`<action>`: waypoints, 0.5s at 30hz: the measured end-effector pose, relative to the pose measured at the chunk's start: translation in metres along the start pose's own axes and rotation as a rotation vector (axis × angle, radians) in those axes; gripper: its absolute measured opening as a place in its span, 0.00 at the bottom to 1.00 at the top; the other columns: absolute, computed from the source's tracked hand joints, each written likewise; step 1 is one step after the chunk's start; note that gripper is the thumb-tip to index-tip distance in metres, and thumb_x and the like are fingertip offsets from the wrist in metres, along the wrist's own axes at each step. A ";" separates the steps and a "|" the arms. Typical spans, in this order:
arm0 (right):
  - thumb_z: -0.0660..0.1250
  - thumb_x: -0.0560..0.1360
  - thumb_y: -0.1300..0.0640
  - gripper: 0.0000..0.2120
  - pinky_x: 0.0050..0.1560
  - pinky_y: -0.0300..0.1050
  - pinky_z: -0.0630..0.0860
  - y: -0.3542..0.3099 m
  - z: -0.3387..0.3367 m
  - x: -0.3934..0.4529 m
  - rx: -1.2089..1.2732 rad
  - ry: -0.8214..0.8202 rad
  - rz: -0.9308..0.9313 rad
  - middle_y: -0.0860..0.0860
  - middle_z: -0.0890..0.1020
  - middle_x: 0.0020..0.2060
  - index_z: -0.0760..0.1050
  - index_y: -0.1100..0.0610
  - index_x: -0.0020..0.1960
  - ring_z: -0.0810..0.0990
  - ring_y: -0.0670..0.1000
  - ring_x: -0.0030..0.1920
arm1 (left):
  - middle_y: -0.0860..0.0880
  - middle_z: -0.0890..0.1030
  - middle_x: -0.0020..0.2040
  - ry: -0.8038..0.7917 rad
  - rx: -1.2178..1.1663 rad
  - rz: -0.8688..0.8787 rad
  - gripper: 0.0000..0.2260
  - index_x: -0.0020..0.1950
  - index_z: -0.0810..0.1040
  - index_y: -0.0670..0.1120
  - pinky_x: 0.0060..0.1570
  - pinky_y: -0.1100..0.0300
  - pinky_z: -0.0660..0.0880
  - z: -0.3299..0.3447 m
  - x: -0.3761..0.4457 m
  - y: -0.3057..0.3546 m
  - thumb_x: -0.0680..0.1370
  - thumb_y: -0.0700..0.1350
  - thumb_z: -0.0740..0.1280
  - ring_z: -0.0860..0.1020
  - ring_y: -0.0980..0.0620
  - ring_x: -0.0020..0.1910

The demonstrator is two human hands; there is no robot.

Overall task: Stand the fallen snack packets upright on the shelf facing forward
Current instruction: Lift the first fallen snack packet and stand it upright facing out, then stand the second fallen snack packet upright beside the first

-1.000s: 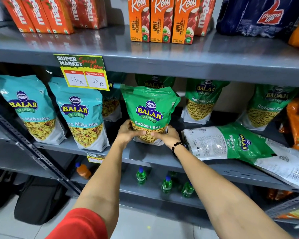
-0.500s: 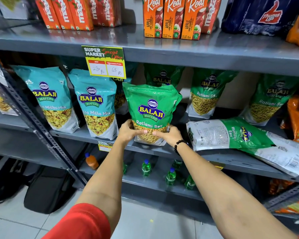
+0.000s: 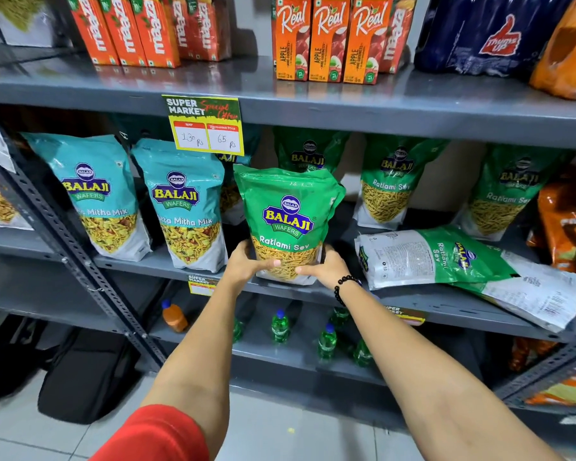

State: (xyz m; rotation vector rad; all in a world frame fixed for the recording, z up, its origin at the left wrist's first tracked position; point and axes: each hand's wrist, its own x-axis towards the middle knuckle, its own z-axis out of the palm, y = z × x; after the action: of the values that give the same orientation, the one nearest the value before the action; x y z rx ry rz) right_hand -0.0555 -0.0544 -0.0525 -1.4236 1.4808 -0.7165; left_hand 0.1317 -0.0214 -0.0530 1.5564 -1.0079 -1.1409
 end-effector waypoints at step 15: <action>0.62 0.73 0.62 0.17 0.54 0.53 0.73 0.013 -0.058 -0.037 -0.029 0.711 -0.057 0.60 0.75 0.60 0.69 0.62 0.62 0.75 0.62 0.58 | 0.44 0.63 0.75 0.447 0.214 0.691 0.33 0.74 0.61 0.42 0.74 0.59 0.55 0.094 -0.086 0.038 0.73 0.48 0.71 0.58 0.51 0.75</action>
State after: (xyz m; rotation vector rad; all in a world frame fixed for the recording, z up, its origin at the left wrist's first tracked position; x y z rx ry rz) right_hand -0.1165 -0.0268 -0.0327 -1.2940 1.9869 -1.3334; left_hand 0.0171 0.0316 -0.0118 1.3635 -1.2360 -0.2028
